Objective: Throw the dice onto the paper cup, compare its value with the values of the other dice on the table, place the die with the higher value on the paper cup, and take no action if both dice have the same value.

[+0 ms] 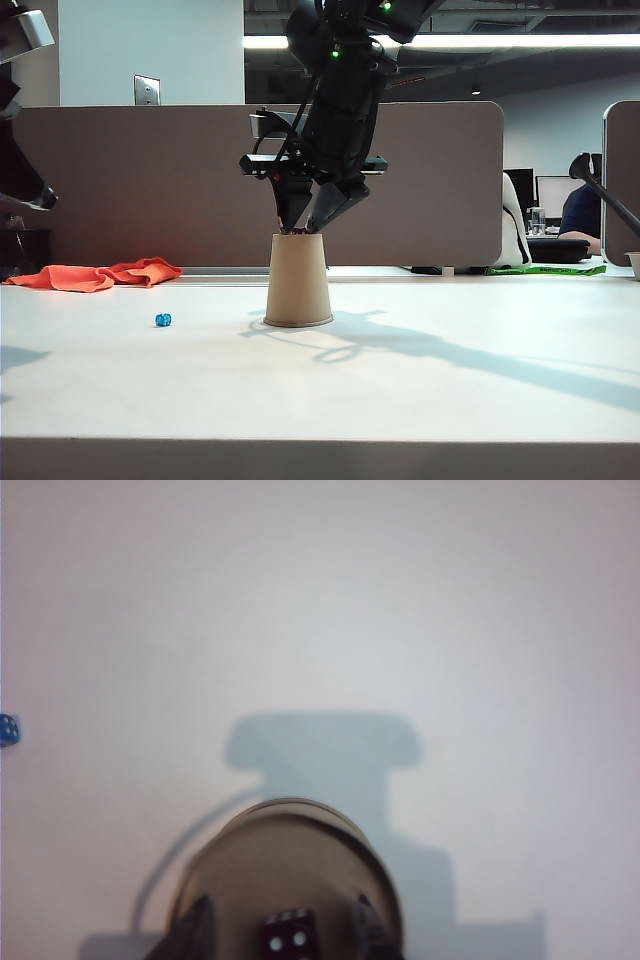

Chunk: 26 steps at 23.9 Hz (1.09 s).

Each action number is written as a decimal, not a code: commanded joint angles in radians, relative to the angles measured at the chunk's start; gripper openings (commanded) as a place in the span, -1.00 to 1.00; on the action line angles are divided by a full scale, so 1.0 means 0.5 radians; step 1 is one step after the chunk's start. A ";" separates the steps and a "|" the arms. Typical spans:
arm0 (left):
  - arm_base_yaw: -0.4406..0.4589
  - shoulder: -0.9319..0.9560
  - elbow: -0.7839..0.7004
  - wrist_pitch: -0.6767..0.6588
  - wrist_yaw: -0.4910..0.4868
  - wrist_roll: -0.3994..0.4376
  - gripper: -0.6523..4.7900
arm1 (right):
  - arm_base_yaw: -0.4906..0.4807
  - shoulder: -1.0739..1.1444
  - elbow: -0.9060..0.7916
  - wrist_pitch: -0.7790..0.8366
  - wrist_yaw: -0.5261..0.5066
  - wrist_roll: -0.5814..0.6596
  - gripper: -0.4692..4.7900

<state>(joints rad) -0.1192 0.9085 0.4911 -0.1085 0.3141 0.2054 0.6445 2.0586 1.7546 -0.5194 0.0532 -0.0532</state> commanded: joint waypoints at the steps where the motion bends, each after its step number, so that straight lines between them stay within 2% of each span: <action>1: 0.001 -0.002 0.008 0.026 0.009 -0.008 -0.78 | 0.007 -0.008 0.008 -0.016 0.009 0.001 -0.19; 8: 0.001 -0.002 0.008 0.026 0.009 -0.008 -0.78 | 0.007 -0.008 0.008 -0.043 0.008 0.001 -0.21; 9: 0.001 -0.002 0.008 0.026 0.009 -0.008 -0.78 | 0.007 -0.008 0.008 -0.050 0.008 0.001 -0.36; 11: 0.001 -0.002 0.008 0.026 0.008 -0.008 -0.78 | 0.007 -0.008 0.008 -0.054 0.008 0.001 -0.47; 26: 0.001 -0.002 0.008 0.026 0.009 -0.008 -0.78 | 0.007 -0.015 0.009 -0.059 0.010 0.001 -0.47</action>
<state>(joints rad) -0.1192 0.9085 0.4911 -0.1085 0.3138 0.2054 0.6464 2.0567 1.7550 -0.5392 0.0536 -0.0532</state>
